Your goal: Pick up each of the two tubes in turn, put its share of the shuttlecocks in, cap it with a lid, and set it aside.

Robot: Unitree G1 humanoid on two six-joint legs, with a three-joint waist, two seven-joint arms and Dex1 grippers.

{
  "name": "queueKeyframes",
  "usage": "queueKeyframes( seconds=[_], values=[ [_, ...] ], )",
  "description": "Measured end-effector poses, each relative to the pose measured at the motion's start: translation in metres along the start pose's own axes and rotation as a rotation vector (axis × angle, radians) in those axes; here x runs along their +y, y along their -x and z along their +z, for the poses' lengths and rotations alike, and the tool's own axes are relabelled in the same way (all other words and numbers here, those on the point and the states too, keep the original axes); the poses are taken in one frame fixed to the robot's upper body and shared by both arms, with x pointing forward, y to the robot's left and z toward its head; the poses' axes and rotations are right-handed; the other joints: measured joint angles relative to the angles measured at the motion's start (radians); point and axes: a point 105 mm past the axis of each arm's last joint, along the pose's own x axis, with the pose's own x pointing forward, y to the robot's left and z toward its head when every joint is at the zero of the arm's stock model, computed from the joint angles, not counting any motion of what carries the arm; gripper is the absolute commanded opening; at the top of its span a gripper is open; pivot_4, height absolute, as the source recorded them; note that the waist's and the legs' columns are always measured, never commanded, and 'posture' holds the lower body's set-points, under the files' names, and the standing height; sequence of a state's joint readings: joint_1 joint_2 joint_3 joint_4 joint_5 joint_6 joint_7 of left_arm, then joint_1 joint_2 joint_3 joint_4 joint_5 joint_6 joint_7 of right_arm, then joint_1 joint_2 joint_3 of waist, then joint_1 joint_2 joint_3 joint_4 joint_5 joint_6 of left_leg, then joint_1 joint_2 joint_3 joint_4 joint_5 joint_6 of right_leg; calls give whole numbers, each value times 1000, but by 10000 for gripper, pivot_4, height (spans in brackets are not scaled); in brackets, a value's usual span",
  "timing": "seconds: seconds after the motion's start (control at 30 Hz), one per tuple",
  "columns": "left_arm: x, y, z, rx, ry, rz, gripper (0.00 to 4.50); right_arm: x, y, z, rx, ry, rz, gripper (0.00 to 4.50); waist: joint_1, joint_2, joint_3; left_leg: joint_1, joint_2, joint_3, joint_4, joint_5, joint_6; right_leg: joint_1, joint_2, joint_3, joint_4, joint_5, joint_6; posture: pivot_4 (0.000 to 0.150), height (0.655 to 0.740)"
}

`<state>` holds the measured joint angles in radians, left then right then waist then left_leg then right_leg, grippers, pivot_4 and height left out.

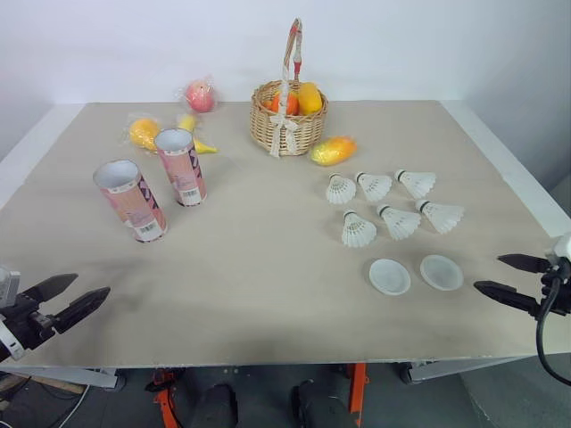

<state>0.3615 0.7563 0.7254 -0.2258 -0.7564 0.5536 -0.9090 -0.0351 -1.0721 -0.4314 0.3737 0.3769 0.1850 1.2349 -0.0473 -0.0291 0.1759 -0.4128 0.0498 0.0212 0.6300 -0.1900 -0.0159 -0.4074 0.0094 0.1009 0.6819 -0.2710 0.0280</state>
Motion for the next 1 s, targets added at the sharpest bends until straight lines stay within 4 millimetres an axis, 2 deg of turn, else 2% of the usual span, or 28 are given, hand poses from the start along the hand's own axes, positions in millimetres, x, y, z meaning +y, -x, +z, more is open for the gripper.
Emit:
queueKeyframes(
  seconds=[0.2, 0.53, 0.7, 0.87, 0.93, 1.0],
  values=[
    [1, -5, 9, -26, 11, -22, 45000, 6, -7, 7, -13, 20, 18, 44845, 0, 0, 0, 1, 1, 2, 0, 0, 0, 0, 1, 1, 0, 0, 0, 1500, 7400],
    [0, -6, 4, -1, 19, -25, 45000, 21, -17, 14, -43, 16, 61, 44845, 0, 0, 0, 3, 2, 6, 0, -3, 1, 0, 1, 4, 0, 0, 1, 1500, 7400],
    [2, -10, 10, -24, 9, -15, 45000, 29, -21, 20, -64, 20, 82, 44845, 0, -1, 0, 3, 2, 6, 0, -3, 1, 0, 1, 5, 0, 0, 1, 1500, 7400],
    [-3, -15, 10, -15, 19, -24, 45000, 61, -30, 39, -147, 17, 196, 44845, -1, -1, 0, 3, 3, 6, 0, -4, 1, 0, 2, 5, 0, 0, 1, 1500, 7400],
    [-4, -17, 8, -14, 30, -23, 45000, 78, -35, 55, -208, 24, 258, 44845, -2, -1, 0, 3, 3, 6, 0, -4, 1, 0, 3, 5, 0, 0, 1, 1500, 7400],
    [-9, -22, 5, -17, 51, -26, 45000, 104, -47, 81, -295, 42, 356, 44845, -4, -2, 0, 4, 4, 6, 0, -4, 1, 0, 3, 5, 0, 1, 1, 1500, 7400]
  ],
)
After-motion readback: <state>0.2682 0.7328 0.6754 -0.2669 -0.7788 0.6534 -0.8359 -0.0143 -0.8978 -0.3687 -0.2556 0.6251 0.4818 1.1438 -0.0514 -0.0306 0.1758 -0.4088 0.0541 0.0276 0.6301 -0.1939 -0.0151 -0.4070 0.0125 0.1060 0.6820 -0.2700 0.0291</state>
